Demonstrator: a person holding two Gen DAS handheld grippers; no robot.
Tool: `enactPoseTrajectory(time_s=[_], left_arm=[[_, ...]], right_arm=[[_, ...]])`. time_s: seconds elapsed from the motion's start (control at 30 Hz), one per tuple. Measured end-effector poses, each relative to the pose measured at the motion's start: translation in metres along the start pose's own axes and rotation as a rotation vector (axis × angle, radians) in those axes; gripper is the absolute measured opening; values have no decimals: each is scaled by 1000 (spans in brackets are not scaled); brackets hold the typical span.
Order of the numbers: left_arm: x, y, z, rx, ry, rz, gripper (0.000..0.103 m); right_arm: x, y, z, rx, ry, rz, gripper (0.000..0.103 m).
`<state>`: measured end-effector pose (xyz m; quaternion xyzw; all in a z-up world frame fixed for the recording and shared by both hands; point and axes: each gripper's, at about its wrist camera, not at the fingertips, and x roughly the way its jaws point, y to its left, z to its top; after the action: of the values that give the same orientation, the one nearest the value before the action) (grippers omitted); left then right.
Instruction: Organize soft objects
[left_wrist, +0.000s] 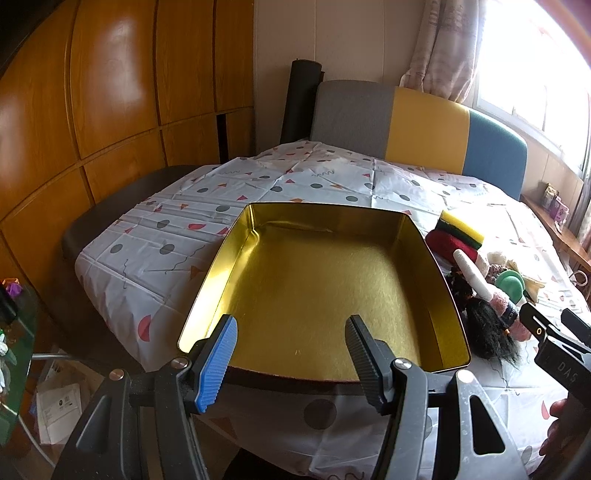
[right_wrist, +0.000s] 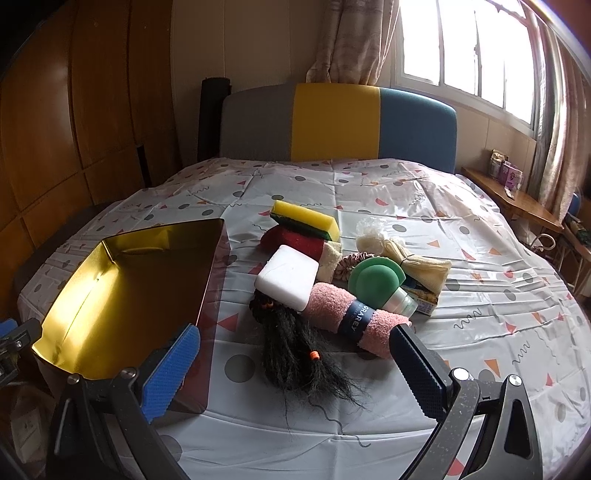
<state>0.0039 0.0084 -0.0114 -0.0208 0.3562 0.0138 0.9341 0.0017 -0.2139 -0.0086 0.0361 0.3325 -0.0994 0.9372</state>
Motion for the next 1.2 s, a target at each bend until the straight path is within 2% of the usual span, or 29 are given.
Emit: enactPoseTrajectory(time_s=[1.2], left_arm=[[1, -4, -1, 13, 27, 1, 62]], right_arm=[[-9, -19, 12, 10, -37, -4, 103]])
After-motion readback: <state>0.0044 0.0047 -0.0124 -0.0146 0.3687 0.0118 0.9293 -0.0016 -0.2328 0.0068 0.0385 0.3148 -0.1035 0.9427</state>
